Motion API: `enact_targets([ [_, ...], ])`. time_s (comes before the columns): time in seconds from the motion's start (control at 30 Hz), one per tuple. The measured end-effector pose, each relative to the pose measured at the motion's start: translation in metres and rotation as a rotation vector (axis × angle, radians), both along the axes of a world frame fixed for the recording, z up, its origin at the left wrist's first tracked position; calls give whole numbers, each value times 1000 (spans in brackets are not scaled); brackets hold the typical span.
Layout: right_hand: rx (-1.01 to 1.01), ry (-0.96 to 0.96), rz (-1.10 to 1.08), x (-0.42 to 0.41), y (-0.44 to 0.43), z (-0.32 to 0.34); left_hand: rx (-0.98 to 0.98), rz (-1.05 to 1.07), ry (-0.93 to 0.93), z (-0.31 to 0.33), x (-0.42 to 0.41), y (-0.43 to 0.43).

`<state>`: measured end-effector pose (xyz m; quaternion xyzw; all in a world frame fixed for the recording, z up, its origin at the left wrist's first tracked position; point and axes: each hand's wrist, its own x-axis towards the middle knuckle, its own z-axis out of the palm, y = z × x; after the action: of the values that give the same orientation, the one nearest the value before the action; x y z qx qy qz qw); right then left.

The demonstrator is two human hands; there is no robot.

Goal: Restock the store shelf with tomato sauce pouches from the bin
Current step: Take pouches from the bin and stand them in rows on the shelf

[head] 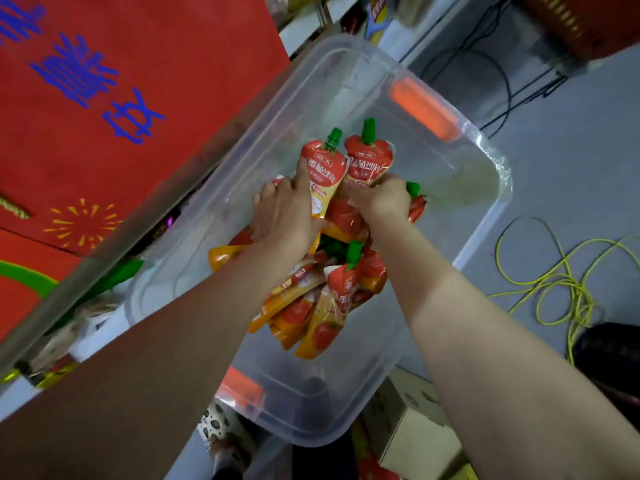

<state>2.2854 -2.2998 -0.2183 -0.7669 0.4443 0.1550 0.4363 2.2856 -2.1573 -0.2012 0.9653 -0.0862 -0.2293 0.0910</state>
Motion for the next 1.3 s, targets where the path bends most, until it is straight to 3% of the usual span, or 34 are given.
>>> enact_targets([
  [0.17, 372, -148, -116, -11, 9, 14, -248, 307, 79, 11, -22, 18],
  [0.47, 473, -465, -104, -26, 14, 117, -609, 421, 172, 99, -48, 65],
  [0.6, 471, -431, -120, -44, 36, 182, -877, 624, 225, 158, -79, 92],
  [0.73, 439, -372, -54, -79, 82, 243, -1012, 724, 220, 216, -118, 132],
  [0.93, 389, -421, 92, -135, 168, 313, -1085, 814, 114, 299, -184, 217],
  [1.13, 704, -588, 316, -171, 263, 381, -1213, 844, -55, 380, -242, 312],
  [1.3, 772, -738, 465, -187, 345, 451, -1324, 837, -282, 440, -282, 379],
])
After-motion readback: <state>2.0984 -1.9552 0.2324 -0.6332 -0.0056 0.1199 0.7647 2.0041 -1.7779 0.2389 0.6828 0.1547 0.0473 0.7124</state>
